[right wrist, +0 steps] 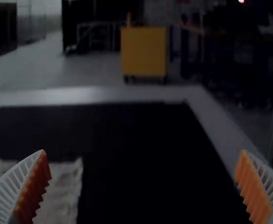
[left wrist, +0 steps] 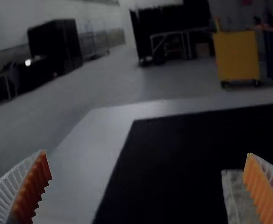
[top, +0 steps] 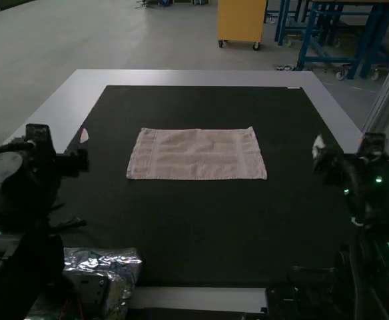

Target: Fold the towel.

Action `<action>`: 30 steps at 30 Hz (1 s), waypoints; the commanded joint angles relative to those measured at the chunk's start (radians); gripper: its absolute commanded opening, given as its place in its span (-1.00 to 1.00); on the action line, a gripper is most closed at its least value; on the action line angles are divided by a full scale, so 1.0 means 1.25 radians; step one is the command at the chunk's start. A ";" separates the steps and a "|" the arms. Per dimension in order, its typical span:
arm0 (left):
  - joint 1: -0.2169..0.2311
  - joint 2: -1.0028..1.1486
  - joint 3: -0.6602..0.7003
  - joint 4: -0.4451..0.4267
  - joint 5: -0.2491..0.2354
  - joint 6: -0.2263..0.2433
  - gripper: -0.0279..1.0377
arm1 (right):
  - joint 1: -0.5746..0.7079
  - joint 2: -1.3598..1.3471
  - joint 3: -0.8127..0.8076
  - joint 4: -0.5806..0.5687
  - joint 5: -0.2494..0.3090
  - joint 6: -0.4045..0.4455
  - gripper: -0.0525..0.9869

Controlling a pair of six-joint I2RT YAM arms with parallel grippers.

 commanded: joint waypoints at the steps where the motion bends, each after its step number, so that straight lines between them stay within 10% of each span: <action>1: 0.002 -0.003 -0.004 0.045 0.004 0.110 0.85 | -0.008 -0.007 -0.006 0.069 0.025 -0.048 0.85; 7: 0.007 -0.003 -0.004 0.065 -0.001 0.192 0.80 | 0.000 -0.007 -0.005 0.019 -0.027 -0.539 0.85; 22: 0.001 0.112 0.182 0.146 -0.068 0.192 0.82 | -0.068 0.128 0.170 0.113 0.014 -0.240 0.85; 30: -0.029 0.482 0.407 0.092 -0.061 -0.041 0.85 | -0.081 0.608 0.497 0.003 -0.049 0.093 0.85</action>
